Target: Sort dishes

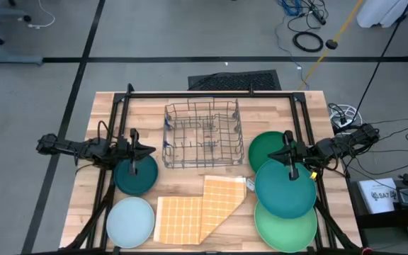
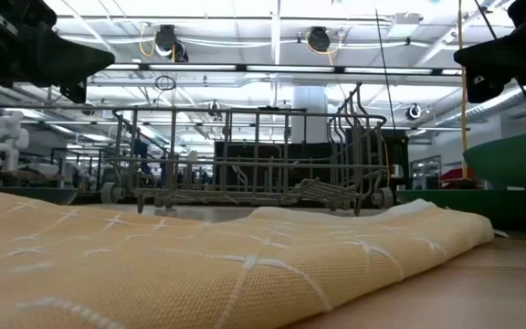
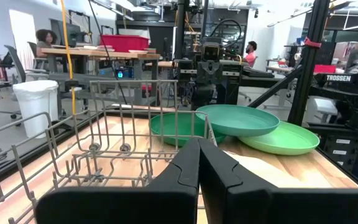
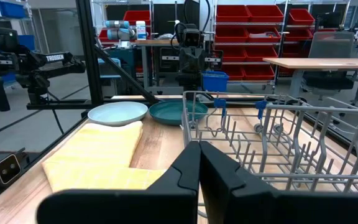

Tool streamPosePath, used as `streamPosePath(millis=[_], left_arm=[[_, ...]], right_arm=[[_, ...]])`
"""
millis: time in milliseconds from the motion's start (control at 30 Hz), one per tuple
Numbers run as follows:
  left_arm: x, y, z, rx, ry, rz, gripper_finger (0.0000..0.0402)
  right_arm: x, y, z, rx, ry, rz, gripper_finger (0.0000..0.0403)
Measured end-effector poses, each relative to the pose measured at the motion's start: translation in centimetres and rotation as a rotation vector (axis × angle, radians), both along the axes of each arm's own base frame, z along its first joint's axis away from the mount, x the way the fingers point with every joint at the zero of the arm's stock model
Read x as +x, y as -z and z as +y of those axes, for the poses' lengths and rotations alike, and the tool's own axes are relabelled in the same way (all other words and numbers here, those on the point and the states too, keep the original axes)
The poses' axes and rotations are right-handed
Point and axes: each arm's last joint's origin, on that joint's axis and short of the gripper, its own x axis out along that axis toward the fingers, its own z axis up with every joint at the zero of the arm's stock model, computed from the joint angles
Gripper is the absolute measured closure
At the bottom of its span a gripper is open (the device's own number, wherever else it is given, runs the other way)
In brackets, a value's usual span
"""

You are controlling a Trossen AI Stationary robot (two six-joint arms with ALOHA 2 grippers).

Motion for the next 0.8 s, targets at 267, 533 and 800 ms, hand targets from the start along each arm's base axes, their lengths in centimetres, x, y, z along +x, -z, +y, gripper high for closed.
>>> streamPosePath(millis=[267,533,800], left_arm=[[0.0,0.0,0.0,0.0,0.0,0.0,0.0395],[0.0,0.0,0.0,0.0,0.0,-0.001,0.0395],[0.0,0.0,0.0,0.0,0.0,0.0,0.0395]], right_arm=[[-0.1,-1.1,0.0,0.151,-0.008,-0.107,0.0403],[-1.7,-7.3,-0.6,0.291,-0.087,-0.435,0.0403],[-0.7,-13.4,-0.1,0.126,-0.061,-0.237,0.0403]])
